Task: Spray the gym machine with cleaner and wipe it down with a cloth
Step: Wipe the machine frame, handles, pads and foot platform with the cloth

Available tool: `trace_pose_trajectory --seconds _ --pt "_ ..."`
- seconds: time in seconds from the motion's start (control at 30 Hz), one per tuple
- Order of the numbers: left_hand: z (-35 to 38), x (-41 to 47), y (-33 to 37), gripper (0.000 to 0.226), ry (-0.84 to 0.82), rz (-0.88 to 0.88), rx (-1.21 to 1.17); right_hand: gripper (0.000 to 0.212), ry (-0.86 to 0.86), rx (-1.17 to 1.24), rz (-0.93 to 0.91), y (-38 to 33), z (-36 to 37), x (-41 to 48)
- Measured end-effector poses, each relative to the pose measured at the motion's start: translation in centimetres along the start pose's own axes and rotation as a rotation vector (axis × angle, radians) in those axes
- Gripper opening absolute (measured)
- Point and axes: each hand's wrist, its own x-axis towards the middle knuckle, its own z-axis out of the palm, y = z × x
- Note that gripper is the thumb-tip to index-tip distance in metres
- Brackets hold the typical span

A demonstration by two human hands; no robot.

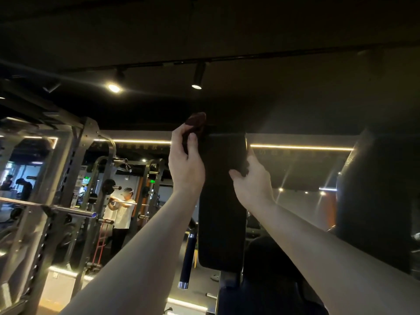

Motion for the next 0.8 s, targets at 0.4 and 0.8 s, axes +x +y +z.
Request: trace_pose_trajectory --seconds 0.4,0.8 --pt "-0.2 -6.1 -6.8 0.016 -0.063 -0.421 0.069 0.043 -0.032 -0.049 0.0 1.0 -0.3 -0.2" --pt "-2.7 -12.6 -10.9 0.017 -0.178 -0.543 0.205 0.064 -0.175 -0.205 0.171 6.5 1.5 -3.3"
